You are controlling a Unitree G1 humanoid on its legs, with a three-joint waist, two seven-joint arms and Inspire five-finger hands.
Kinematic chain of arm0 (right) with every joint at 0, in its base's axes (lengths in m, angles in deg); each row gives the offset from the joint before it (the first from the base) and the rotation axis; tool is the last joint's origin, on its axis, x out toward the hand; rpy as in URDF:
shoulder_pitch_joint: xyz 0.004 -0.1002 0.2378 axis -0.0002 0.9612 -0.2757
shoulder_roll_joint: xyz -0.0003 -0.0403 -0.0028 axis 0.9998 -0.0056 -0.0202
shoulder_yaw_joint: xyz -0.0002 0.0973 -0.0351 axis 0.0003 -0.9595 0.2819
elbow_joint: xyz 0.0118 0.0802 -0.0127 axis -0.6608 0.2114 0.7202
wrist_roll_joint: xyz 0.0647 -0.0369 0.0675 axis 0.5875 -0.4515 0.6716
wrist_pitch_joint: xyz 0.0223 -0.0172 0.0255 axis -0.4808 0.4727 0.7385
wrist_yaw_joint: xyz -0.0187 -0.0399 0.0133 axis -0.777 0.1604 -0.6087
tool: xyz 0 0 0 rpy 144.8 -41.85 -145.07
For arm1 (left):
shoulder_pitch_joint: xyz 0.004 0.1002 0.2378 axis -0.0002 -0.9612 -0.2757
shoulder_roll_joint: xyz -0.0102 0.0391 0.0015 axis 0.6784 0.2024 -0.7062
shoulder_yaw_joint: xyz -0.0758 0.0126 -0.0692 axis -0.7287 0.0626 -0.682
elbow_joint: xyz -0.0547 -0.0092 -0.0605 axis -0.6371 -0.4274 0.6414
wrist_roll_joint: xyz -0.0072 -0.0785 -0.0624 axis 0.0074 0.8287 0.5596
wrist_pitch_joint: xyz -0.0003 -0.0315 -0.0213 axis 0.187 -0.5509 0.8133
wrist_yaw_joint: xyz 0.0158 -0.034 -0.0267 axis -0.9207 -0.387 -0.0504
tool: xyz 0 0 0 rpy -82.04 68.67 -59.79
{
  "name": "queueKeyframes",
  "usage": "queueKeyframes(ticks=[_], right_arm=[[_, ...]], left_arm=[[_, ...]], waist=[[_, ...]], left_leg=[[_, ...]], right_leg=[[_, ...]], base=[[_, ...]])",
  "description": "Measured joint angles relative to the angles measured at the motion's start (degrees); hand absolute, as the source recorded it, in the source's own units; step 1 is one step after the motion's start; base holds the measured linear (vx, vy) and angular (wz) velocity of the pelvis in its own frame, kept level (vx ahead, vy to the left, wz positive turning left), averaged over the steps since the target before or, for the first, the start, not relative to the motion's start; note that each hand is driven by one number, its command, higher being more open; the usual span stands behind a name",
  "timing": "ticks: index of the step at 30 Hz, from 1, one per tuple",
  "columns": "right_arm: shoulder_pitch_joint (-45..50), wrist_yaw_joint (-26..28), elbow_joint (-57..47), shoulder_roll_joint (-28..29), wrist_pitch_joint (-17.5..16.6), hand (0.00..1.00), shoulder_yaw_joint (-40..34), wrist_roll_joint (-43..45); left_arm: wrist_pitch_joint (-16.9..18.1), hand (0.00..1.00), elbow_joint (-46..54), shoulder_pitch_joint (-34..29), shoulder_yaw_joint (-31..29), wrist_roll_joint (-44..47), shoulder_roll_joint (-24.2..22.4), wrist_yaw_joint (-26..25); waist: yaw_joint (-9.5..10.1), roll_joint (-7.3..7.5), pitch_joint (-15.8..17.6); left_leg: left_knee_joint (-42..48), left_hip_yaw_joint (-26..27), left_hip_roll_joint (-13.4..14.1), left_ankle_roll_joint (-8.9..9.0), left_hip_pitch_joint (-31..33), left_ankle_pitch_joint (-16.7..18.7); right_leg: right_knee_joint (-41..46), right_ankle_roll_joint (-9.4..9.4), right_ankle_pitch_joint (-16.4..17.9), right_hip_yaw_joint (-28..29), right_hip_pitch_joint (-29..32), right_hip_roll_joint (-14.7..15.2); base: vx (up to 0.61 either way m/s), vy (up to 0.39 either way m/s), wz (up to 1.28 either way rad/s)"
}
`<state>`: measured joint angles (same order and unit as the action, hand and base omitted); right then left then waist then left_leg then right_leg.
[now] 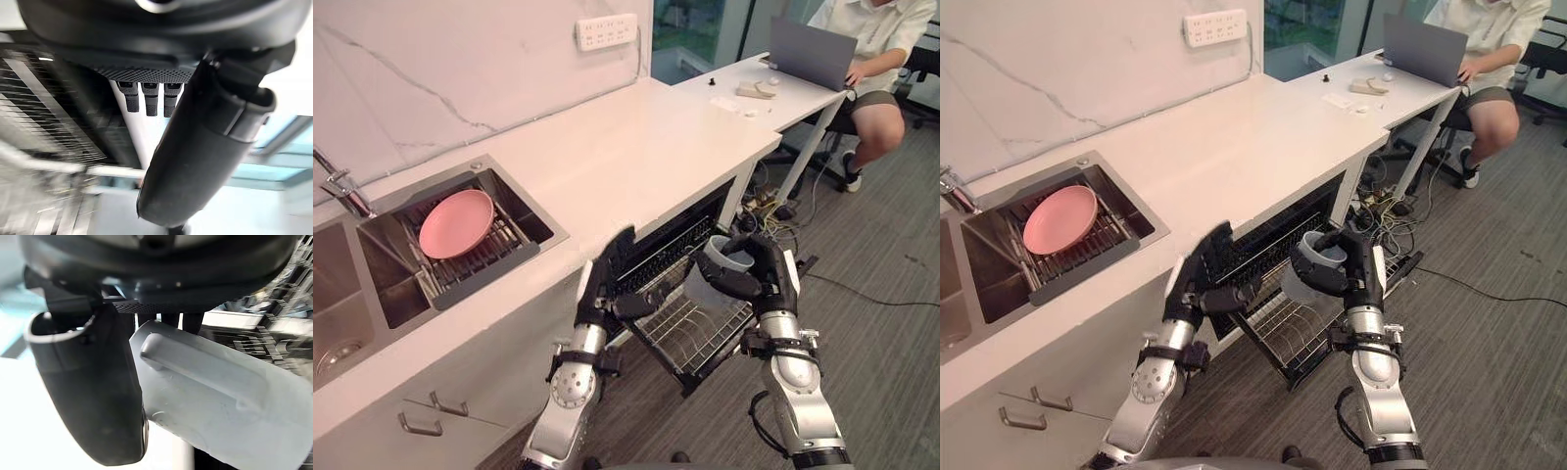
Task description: Walk over to the sink, pick up the cup, carry it to the dishwasher, place the cup inside the dishwasher, then close the dishwasher door
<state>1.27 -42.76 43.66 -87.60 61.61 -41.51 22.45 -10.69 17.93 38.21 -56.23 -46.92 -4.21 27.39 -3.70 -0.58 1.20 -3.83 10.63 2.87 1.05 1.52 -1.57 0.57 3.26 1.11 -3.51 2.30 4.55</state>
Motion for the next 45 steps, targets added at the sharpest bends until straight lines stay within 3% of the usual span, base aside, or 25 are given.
queueKeyframes(ticks=[6, 15, 16, 23, 29, 37, 45], right_arm=[[-10.57, 0.29, 14.85, -5.54, 1.57, 0.30, 1.82, -3.47], [-32.08, -2.71, 35.84, -11.13, 3.04, 0.30, 1.53, -5.81], [-34.61, -3.50, 38.01, -11.57, 3.38, 0.90, 1.48, -6.15], [-39.13, -5.18, 42.89, -11.66, 5.09, 0.90, 0.67, -6.88], [-38.86, -6.15, 40.46, -9.88, 5.60, 0.90, -0.85, -8.34], [-26.57, -8.05, 16.57, -7.98, 5.91, 0.90, -4.75, -11.26], [-10.27, -7.65, -0.56, -2.15, 5.22, 0.90, -7.45, -12.87]], left_arm=[[-0.07, 0.90, -6.43, -1.02, -3.26, 0.09, 3.33, 2.22], [0.01, 0.90, -16.16, 3.03, -11.68, 2.40, 5.17, -0.52], [0.00, 0.90, -17.37, 4.16, -12.03, 2.45, 5.50, -1.18], [0.06, 0.90, -22.02, 8.43, -13.33, 4.41, 5.52, -3.83], [0.06, 0.90, -23.80, 9.73, -14.67, 4.29, 4.59, -4.76], [0.04, 0.90, -23.79, 9.56, -15.18, 3.25, 2.87, -4.81], [-1.55, 0.90, -24.53, 7.37, -15.17, 2.04, 2.71, -3.58]], waist=[[1.64, -0.53, 8.62], [3.54, -3.40, 19.29], [3.86, -3.75, 20.53], [4.63, -4.71, 23.23], [4.57, -4.75, 23.50], [4.17, -4.38, 23.70], [2.68, -1.86, 23.20]], left_leg=[[0.43, -2.38, -0.18, -0.23, 4.78, -2.37], [3.50, -6.35, -2.25, -0.54, 13.48, -4.95], [3.46, -6.69, -2.37, -0.39, 14.18, -5.38], [1.62, -8.46, -2.81, -0.32, 16.58, -7.77], [1.39, -8.63, -2.86, -0.53, 16.58, -7.98], [0.04, -8.44, -2.65, 0.02, 12.84, -7.55], [-0.47, -9.65, -2.57, 0.47, 8.98, -7.16]], right_leg=[[4.01, -0.21, 0.31, -2.37, 5.16, 0.44], [18.04, -0.42, 4.75, -5.35, 16.82, 3.83], [18.93, -0.52, 4.86, -5.58, 17.80, 4.04], [22.28, -0.96, 5.93, -6.63, 21.79, 4.87], [22.37, -0.99, 6.25, -6.76, 21.88, 4.93], [21.37, -0.89, 6.56, -6.70, 18.36, 4.58], [21.44, -0.86, 8.52, -8.60, 13.96, 4.83]], base=[[-0.08, 0.003, 0.23], [-0.11, 0.009, 0.28], [-0.09, -0.004, 0.14], [-0.03, -0.022, 0.13], [0.03, -0.021, 0.01], [0.03, -0.019, -0.02], [0.04, -0.024, 0.10]])
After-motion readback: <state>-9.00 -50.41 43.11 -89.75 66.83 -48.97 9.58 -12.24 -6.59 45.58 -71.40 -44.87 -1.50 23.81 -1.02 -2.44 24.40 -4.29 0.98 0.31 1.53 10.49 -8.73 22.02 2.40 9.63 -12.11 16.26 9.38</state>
